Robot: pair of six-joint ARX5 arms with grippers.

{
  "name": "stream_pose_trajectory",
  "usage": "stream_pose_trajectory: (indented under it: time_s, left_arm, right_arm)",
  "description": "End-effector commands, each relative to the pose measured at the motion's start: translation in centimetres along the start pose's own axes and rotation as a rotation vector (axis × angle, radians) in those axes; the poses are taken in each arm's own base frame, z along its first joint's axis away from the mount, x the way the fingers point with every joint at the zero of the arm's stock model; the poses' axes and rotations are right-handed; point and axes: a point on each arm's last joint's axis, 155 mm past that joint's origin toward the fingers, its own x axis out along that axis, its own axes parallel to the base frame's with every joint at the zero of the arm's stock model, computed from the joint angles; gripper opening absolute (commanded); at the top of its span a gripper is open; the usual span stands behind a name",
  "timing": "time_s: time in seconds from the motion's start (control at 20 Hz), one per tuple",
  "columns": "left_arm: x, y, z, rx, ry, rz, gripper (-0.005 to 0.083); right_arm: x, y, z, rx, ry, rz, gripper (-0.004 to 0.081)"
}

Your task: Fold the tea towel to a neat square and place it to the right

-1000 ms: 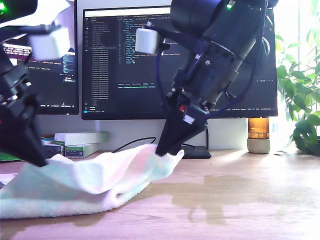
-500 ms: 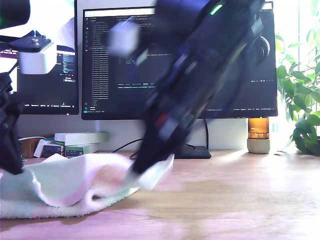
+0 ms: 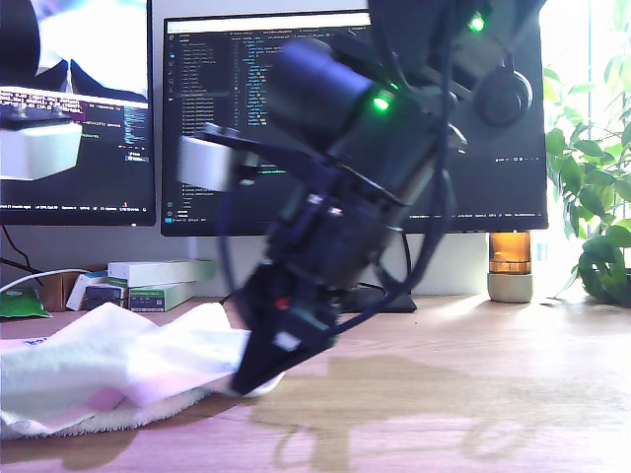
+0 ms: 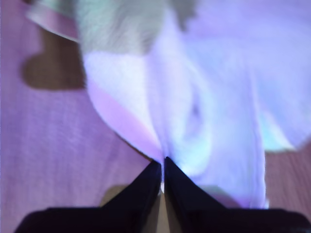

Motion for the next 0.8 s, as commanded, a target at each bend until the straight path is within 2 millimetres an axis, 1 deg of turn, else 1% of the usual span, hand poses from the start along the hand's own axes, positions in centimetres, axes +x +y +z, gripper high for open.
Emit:
stream_pose_trajectory:
  time_s: [0.0, 0.1, 0.2, 0.25, 0.3, 0.35, 0.45, 0.5, 0.65, 0.75]
  left_arm:
    - [-1.1, 1.1, 0.7, 0.002, -0.008, 0.017, -0.0024]
    - [-3.0, 2.6, 2.0, -0.003, -0.034, 0.042, -0.0024]
    - [-4.7, 4.3, 3.8, -0.010, -0.095, 0.077, -0.0023]
    - [-5.2, 4.8, 4.5, -0.012, -0.120, 0.091, -0.0009]
    - [-5.5, 5.1, 4.7, -0.014, -0.130, 0.098, 0.0019]
    - [-5.5, 5.2, 4.6, -0.019, -0.127, 0.098, 0.0033]
    - [-5.3, 5.2, 3.7, -0.040, -0.102, 0.086, 0.0048]
    - [-5.3, 5.4, 3.3, -0.054, -0.093, 0.085, 0.0073]
    - [-5.1, 6.4, 1.9, -0.108, -0.072, 0.097, 0.0197]
    - [-5.1, 7.0, 1.1, -0.144, -0.060, 0.104, 0.0256]
  right_arm:
    - [-0.2, 0.0, 0.7, -0.010, -0.015, -0.005, -0.0013]
    - [-0.2, 0.0, 0.7, -0.011, -0.018, -0.006, -0.0013]
    - [-0.2, 0.1, 0.8, -0.011, -0.022, -0.001, -0.0013]
    - [-0.2, 0.1, 0.8, -0.011, -0.022, -0.001, -0.0013]
    - [-0.2, 0.1, 0.8, -0.011, -0.022, -0.001, -0.0013]
    - [-0.2, 0.1, 0.8, -0.011, -0.022, -0.001, -0.0013]
    - [-0.2, 0.1, 0.8, -0.011, -0.022, -0.001, -0.0013]
    - [-0.2, 0.1, 0.8, -0.011, -0.021, 0.000, -0.0013]
    - [-0.2, 0.1, 0.8, -0.010, -0.022, 0.000, -0.0013]
    - [-0.2, 0.1, 0.8, -0.010, -0.022, 0.001, -0.0013]
